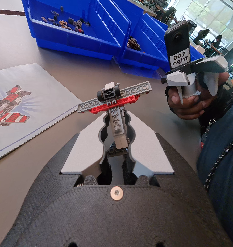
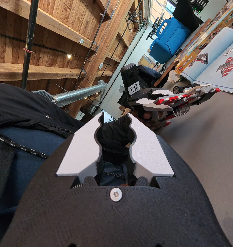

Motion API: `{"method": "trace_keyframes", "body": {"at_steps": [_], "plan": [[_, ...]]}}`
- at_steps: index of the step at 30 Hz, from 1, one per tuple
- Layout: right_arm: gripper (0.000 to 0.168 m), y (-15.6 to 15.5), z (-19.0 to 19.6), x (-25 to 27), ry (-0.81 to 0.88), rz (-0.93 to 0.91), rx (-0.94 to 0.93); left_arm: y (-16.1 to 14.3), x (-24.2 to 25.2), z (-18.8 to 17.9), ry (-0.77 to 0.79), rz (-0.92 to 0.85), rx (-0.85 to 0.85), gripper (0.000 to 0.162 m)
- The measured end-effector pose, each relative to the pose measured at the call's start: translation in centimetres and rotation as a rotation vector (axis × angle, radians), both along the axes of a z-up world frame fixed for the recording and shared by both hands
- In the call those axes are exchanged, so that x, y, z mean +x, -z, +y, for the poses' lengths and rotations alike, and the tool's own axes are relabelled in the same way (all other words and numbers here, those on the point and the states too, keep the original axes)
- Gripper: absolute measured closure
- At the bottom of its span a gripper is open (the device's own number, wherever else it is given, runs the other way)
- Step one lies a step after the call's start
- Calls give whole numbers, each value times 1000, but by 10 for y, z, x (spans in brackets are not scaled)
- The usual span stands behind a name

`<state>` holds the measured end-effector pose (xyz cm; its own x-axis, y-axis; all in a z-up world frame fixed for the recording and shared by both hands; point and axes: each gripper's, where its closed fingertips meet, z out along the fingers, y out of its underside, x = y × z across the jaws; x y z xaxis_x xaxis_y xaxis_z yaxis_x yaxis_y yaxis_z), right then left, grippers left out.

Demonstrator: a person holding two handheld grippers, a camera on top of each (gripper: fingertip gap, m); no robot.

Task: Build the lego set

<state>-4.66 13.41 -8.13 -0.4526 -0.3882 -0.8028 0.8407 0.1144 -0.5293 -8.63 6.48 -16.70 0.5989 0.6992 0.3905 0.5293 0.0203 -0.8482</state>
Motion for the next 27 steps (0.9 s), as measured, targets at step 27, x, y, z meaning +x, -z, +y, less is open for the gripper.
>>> {"method": "trace_keyframes", "body": {"at_steps": [27], "plan": [[135,35,-15,1,7,85,146,-3,3,1,4,41,-20,140]]}}
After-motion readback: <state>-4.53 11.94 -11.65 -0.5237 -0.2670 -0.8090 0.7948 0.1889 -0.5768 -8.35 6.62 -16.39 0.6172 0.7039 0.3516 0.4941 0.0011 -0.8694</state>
